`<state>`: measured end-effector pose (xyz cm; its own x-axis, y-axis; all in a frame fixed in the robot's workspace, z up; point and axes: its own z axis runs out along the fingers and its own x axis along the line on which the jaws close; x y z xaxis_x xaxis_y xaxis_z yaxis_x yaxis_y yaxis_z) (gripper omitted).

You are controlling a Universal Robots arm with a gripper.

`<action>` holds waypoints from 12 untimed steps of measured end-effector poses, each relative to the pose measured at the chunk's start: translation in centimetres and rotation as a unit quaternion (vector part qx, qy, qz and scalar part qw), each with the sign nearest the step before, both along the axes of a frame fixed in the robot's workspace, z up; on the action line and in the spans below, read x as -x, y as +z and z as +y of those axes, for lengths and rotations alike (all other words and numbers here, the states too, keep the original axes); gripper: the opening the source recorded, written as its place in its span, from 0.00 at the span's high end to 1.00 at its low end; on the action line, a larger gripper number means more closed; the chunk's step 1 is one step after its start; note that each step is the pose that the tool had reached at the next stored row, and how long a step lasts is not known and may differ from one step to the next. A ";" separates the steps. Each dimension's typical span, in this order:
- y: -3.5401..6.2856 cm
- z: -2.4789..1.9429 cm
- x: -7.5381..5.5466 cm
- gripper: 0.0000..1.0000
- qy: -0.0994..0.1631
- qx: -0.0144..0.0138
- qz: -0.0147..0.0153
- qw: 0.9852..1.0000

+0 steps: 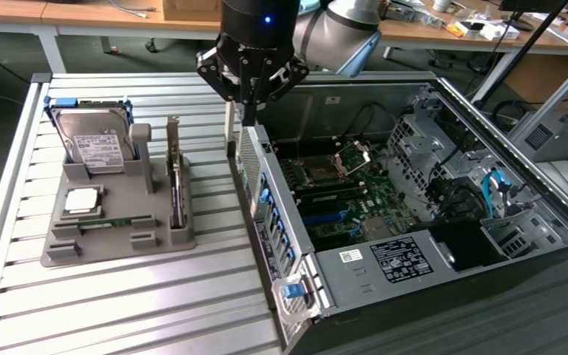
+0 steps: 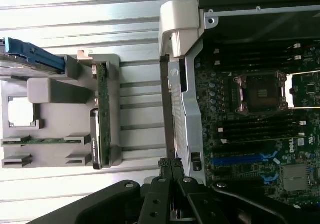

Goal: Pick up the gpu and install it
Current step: 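Reach for the gpu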

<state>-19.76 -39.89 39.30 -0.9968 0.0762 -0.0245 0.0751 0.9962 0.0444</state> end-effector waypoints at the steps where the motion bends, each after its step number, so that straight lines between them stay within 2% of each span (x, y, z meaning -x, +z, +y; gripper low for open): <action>1: 0.00 0.00 0.0 0.87 0.000 0.000 0.000 1.000; 12: 0.00 0.00 0.5 0.87 0.000 0.000 0.000 1.000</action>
